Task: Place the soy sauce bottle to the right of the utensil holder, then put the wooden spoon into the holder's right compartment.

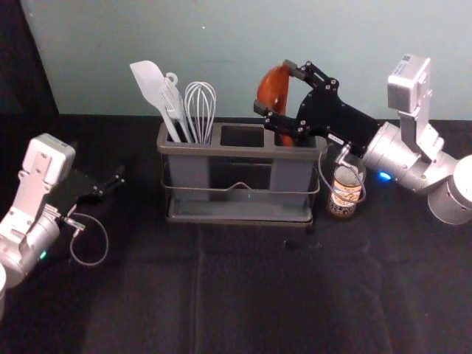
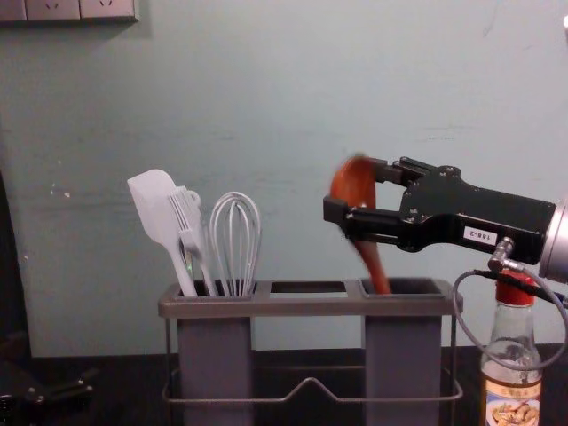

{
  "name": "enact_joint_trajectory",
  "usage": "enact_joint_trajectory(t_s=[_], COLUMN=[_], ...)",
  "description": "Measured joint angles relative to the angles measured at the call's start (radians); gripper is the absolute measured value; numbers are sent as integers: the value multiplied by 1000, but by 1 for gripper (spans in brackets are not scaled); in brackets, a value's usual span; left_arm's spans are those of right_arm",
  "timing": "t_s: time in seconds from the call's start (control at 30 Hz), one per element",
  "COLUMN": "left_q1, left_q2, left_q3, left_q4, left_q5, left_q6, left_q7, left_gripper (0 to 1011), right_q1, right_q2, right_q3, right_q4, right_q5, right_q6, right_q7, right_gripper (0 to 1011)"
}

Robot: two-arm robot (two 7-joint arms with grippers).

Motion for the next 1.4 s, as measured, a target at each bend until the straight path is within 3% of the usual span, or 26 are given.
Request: enact_joint_trajectory(t_s=[0.2, 0.7, 1.23, 1.4], left_q1=[0, 0, 0, 0], left_q2=[0, 0, 0, 0], left_q3=[0, 0, 0, 0], left_q4=[0, 0, 0, 0], left_q5=[0, 0, 0, 0], left_q6=[0, 0, 0, 0], left_q7=[0, 0, 0, 0], left_gripper=[1005, 1005, 1005, 1005], right_q1=[0, 0, -103, -184], right_q2=[0, 0, 93, 137], right_q3=[0, 0, 29, 66], right_q4=[0, 0, -256, -389], right_q5=[0, 0, 12, 43], right_q6=[0, 0, 166, 237], right_q7=[0, -1, -62, -108], right_gripper=[1002, 1002, 1002, 1003])
